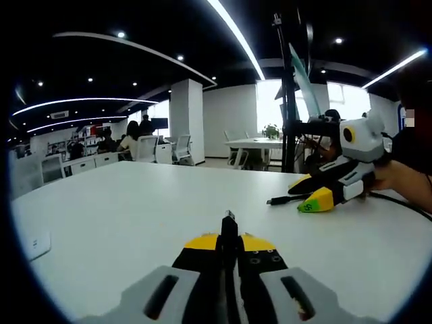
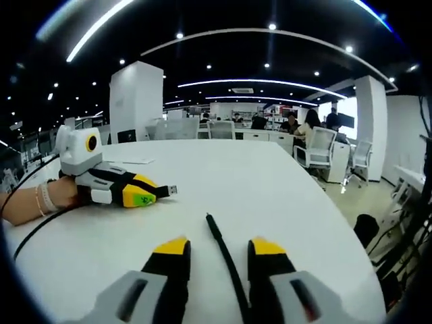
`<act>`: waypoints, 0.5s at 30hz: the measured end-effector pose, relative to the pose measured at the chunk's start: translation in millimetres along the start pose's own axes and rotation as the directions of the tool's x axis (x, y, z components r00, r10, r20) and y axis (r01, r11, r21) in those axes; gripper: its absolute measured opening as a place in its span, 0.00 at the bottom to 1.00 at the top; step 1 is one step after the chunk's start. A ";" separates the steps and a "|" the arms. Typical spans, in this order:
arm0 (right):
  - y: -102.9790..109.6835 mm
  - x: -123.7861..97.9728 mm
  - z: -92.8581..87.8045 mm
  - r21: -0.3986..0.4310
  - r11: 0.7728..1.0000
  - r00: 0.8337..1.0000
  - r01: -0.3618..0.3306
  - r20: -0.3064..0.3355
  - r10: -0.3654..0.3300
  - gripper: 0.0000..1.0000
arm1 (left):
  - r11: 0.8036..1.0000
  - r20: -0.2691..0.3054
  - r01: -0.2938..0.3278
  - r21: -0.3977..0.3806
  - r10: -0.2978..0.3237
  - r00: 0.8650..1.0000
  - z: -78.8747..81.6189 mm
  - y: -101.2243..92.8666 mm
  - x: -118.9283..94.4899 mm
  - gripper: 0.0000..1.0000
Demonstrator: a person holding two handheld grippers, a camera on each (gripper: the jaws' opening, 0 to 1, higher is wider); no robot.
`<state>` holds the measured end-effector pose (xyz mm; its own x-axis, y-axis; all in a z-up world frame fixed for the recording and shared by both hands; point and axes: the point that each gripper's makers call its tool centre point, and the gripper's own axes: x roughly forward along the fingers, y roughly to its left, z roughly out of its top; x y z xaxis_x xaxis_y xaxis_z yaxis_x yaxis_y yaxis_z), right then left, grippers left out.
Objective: Find the charging cable on the desk, coil it up and secure with Velcro.
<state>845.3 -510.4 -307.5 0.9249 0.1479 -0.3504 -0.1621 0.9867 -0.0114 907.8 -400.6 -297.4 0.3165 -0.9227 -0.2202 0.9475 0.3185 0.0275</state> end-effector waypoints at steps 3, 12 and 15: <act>0.0 0.4 0.8 0.001 1.000 1.000 -0.001 0.002 0.001 0.27 | 1.000 -0.002 -0.002 -0.004 0.002 1.000 -0.1 0.2 0.1 0.11; -4.9 -2.7 -1.5 0.020 1.000 1.000 0.023 0.011 -0.023 0.12 | 1.000 -0.006 0.000 -0.012 -0.001 1.000 -0.1 -1.3 2.1 0.11; -4.0 -4.0 -2.5 -0.004 1.000 1.000 0.026 0.010 -0.026 0.09 | 1.000 -0.011 -0.007 -0.015 0.006 1.000 -0.2 -1.3 2.9 0.10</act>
<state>841.3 -515.1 -308.4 0.9323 0.1224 -0.3405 -0.1390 0.9900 -0.0247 907.5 -403.5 -298.2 0.3221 -0.9182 -0.2304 0.9447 0.3277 0.0145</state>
